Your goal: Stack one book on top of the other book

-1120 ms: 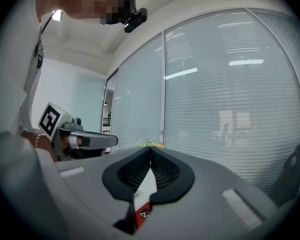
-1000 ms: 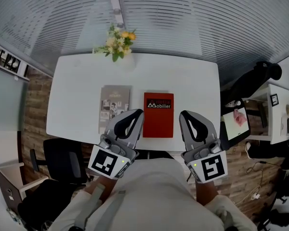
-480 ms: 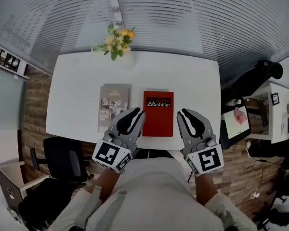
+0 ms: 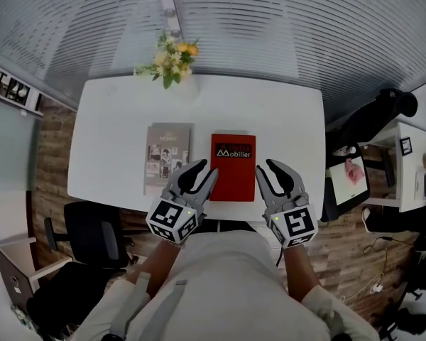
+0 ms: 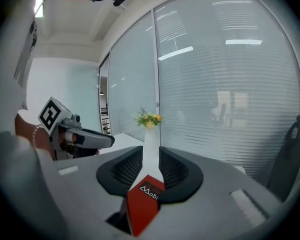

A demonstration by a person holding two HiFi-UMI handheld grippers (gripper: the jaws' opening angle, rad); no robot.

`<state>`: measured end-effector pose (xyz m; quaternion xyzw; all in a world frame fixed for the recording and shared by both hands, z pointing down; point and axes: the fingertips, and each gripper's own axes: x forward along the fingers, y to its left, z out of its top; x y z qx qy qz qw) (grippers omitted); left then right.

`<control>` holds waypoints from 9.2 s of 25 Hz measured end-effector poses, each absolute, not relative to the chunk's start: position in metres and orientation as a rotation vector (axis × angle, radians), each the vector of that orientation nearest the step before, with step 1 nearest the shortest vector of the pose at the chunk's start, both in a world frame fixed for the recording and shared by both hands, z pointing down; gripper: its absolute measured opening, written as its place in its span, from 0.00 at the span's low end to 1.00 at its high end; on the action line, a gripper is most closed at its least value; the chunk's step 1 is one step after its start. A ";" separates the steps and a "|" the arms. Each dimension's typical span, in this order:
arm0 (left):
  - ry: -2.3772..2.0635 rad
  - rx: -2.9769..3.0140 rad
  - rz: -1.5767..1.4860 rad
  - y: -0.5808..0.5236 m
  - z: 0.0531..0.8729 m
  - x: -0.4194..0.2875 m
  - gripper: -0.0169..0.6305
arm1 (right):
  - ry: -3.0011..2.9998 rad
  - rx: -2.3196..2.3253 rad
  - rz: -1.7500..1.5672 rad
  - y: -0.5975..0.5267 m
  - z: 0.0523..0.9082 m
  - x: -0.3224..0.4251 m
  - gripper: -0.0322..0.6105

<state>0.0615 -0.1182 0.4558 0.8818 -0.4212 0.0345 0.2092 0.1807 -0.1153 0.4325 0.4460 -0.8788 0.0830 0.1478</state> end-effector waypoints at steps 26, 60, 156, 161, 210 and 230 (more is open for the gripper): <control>-1.049 2.157 0.369 -0.104 0.638 0.065 0.40 | -2.304 1.181 0.574 -0.100 0.631 0.202 0.35; -0.953 1.989 0.456 -0.082 0.713 0.086 0.48 | -2.209 1.122 0.975 -0.076 0.714 0.194 0.43; -1.242 2.209 0.118 -0.088 0.503 -0.181 0.48 | -2.471 1.249 0.662 -0.075 0.508 -0.068 0.43; -1.220 2.212 0.128 -0.089 0.505 -0.175 0.48 | -2.466 1.254 0.661 -0.077 0.507 -0.062 0.43; -1.078 2.018 0.443 -0.090 0.665 -0.167 0.47 | -2.252 1.147 0.939 -0.084 0.657 -0.059 0.43; -1.063 2.020 0.480 -0.090 0.678 -0.166 0.45 | -2.233 1.123 0.985 -0.082 0.677 -0.055 0.42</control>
